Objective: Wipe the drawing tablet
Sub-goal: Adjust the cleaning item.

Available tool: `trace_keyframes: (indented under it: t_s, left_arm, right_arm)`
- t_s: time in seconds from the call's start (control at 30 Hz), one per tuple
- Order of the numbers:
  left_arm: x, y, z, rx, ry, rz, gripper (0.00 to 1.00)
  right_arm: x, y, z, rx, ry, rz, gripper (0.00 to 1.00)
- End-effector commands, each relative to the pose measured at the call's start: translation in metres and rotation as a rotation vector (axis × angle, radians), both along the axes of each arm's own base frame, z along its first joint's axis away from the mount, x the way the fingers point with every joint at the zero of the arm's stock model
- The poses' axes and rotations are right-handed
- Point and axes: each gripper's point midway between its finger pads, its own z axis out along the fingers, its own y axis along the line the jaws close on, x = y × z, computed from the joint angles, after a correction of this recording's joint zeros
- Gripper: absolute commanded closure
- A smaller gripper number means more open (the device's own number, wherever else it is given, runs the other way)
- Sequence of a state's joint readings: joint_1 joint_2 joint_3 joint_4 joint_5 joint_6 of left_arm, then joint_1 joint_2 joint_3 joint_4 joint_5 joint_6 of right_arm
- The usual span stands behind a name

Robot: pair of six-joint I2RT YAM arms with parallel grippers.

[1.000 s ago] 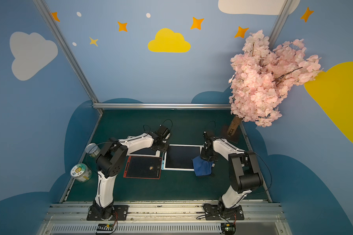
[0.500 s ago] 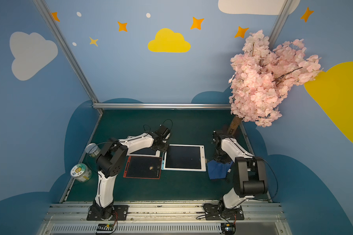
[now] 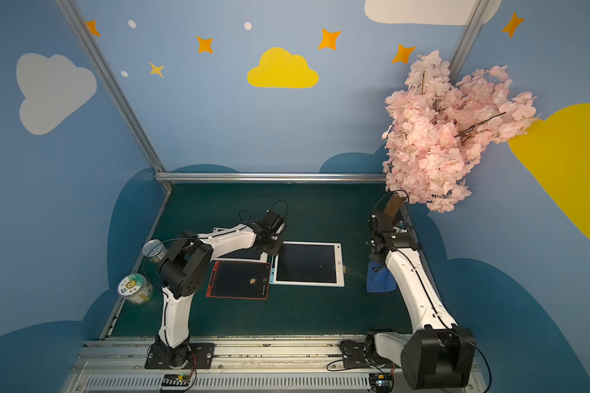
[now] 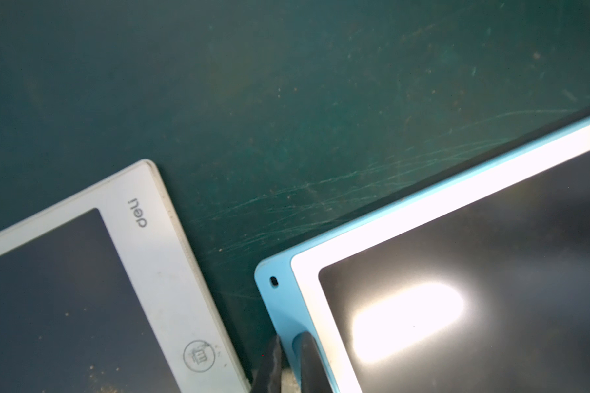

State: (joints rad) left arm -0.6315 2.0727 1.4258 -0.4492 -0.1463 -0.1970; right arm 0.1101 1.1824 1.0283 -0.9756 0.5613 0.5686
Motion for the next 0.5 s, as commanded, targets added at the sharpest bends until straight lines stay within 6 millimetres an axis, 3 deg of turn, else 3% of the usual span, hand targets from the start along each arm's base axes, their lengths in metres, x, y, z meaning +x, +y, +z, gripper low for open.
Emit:
trace_keyframes:
  t_s: [0.0, 0.13, 0.33, 0.47]
  left_arm:
    - [-0.042, 0.006, -0.039, 0.05, 0.149, -0.057, 0.85]
    - [-0.041, 0.0, -0.025, -0.006, 0.107, -0.068, 0.68]
    - [-0.042, -0.006, 0.003, -0.074, 0.003, -0.087, 0.61]
    - [-0.041, -0.002, 0.018, -0.077, -0.049, -0.077, 0.56]
  right_arm:
    - [-0.006, -0.007, 0.003, -0.04, -0.028, -0.017, 1.0]
    - [-0.016, -0.027, 0.01, -0.143, -0.052, -0.105, 1.0]
    - [-0.018, -0.044, 0.015, -0.221, -0.006, -0.235, 0.98]
    - [-0.009, -0.032, 0.015, -0.143, 0.078, -0.233, 1.0]
